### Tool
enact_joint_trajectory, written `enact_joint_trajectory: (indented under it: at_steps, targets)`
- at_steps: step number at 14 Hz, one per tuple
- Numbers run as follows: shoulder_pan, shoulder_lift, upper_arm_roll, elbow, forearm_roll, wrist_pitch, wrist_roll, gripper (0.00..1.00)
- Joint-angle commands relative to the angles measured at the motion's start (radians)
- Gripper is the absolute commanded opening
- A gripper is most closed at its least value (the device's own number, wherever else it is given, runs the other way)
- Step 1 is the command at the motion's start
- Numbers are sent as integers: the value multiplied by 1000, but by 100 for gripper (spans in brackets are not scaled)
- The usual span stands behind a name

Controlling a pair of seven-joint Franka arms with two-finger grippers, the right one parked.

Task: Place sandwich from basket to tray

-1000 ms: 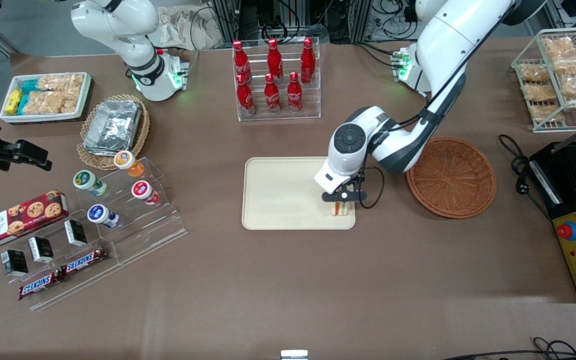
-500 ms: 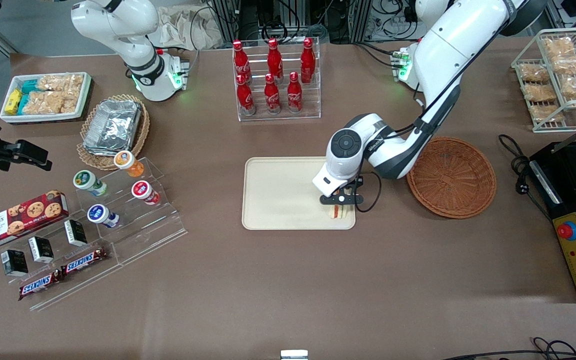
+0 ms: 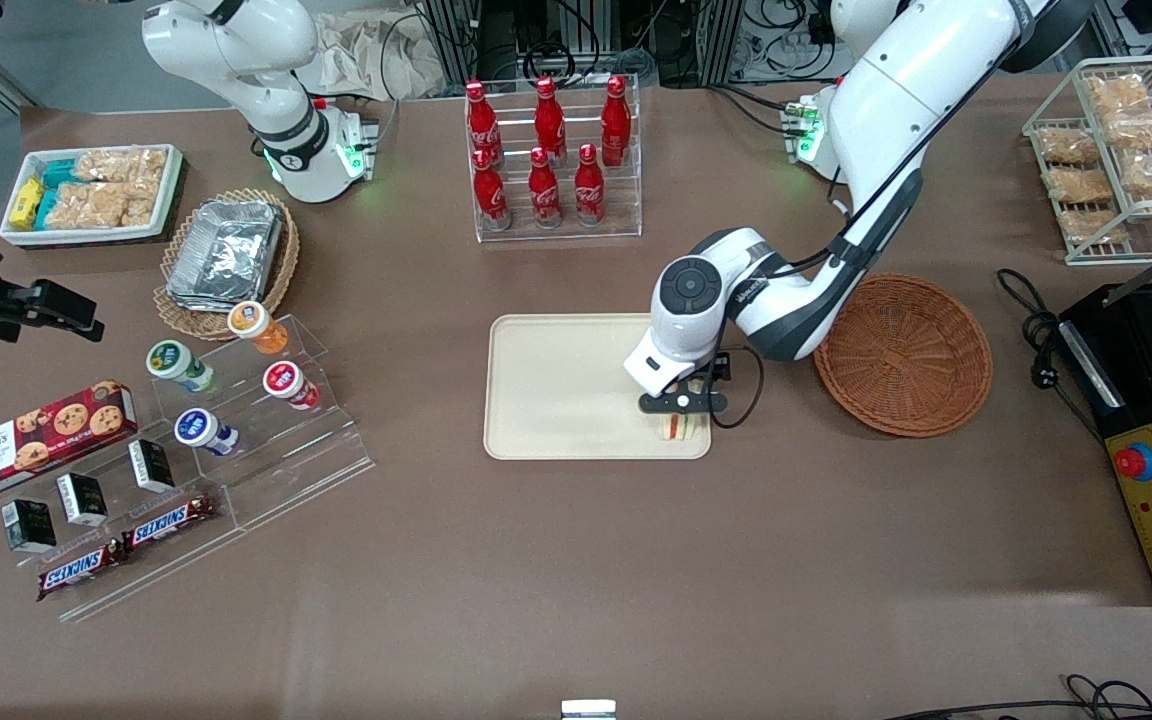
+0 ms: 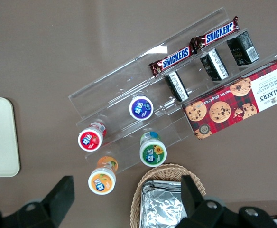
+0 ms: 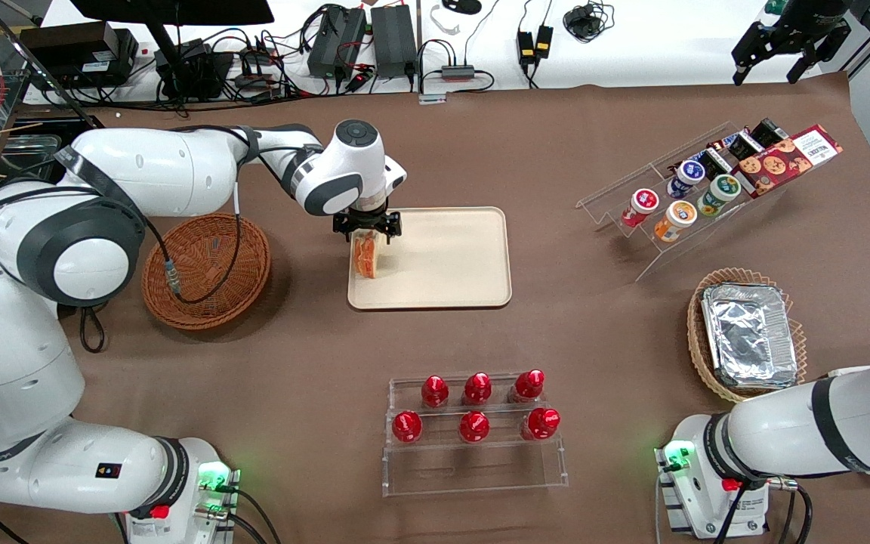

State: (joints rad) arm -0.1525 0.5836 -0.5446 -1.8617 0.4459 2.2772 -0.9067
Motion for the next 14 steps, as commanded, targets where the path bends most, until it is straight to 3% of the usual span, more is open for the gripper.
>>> enact_joint_trajectory:
  at_steps: [1,5,8,14]
  targets:
    - [-9,-54,-8,82,-25,-123,-29,100]
    - [-1,-140,-18,318,-194,-394,-14,100]
    - [13,-191,-14,496,-266,-571,-14,100]
    - [204,-373,-14,541,-343,-665,64,100]
